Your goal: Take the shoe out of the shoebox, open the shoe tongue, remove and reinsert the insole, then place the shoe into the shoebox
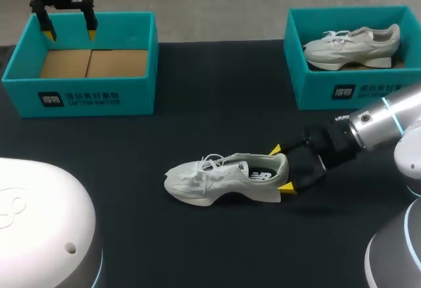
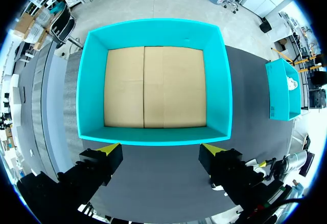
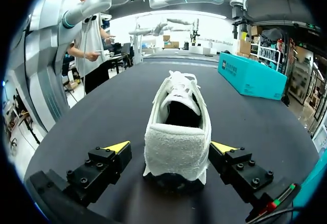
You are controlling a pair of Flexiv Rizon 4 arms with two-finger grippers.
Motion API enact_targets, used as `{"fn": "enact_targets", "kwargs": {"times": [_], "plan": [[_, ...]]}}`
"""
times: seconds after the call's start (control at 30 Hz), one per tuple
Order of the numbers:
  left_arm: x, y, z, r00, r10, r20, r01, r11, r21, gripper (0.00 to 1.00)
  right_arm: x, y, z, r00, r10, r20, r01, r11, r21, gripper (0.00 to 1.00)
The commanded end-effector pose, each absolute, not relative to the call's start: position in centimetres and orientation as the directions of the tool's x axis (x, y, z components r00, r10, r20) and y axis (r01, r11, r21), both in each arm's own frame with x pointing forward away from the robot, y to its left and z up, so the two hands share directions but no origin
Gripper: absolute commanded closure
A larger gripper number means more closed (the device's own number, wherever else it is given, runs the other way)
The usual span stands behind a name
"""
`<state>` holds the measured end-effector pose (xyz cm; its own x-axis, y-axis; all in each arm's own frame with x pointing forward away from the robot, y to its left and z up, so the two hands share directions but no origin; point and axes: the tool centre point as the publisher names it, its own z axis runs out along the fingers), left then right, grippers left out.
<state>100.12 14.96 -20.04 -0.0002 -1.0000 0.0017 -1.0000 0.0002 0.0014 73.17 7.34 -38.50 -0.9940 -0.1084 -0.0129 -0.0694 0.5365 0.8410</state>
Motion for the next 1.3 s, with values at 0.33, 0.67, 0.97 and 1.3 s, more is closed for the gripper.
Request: {"fn": "enact_targets", "kwargs": {"times": [0.33, 0.67, 0.97, 1.3], "plan": [[100.1, 15.0, -20.0, 0.000, -1.000, 0.001, -1.000, 0.000, 0.001, 0.00, 73.7, 8.6, -40.7, -0.998, -0.069, 0.013, -0.027, 0.548, 0.836, 0.00], [100.1, 15.0, -20.0, 0.000, -1.000, 0.001, -1.000, 0.000, 0.001, 0.00, 74.0, 7.7, -41.6, -1.000, 0.007, 0.020, 0.020, 0.555, 0.832, 0.00], [100.1, 15.0, -20.0, 0.000, -1.000, 0.001, -1.000, 0.000, 0.001, 0.00, 73.9, 8.0, -42.5, -0.999, 0.031, 0.031, 0.043, 0.540, 0.841, 0.00], [100.1, 15.0, -20.0, 0.000, -1.000, 0.001, -1.000, 0.000, 0.001, 0.00, 73.9, 8.3, -43.2, -0.998, 0.044, 0.042, 0.059, 0.541, 0.839, 1.00]]}}
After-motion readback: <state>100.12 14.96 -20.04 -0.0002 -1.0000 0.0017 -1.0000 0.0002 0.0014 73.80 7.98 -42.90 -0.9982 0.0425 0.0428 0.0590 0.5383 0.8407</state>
